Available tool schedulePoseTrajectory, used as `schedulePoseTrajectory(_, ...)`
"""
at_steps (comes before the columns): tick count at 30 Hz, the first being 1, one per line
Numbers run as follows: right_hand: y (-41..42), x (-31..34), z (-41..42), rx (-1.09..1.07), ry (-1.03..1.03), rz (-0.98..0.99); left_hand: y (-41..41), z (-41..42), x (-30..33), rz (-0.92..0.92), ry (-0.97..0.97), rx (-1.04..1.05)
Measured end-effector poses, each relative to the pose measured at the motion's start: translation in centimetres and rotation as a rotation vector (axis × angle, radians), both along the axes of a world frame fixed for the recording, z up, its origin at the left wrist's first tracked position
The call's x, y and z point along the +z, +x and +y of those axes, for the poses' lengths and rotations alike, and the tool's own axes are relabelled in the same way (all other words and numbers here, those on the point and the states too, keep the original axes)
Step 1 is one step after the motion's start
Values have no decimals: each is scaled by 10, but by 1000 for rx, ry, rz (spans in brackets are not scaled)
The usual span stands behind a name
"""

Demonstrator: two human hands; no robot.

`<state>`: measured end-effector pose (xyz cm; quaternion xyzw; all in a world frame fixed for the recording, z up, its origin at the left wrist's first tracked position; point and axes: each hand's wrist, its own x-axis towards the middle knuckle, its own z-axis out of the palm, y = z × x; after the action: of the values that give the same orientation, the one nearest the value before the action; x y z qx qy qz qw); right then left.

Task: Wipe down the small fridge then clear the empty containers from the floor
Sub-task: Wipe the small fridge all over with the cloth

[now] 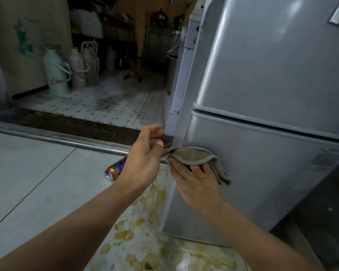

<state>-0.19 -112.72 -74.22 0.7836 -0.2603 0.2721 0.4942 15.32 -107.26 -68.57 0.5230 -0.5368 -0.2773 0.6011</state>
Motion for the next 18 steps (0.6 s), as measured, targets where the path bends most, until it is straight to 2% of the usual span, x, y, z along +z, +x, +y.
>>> schedulePoseTrajectory(5,-26,7,3,34,20,102,-10,6,4,2,10,8)
schedulePoseTrajectory(10,-42,70,-14,-5,-75,-251,-24,-1,10,-25,11,5)
schedulePoseTrajectory(12,-51,72,-17,15,-64,-317,-32,-4,11,-59,22,-1)
schedulePoseTrajectory(14,-62,51,-14,5,-19,-300,-41,-6,12,-103,23,-21)
schedulePoseTrajectory(18,-85,-6,3,-100,112,-114,-56,-10,12,-251,63,67)
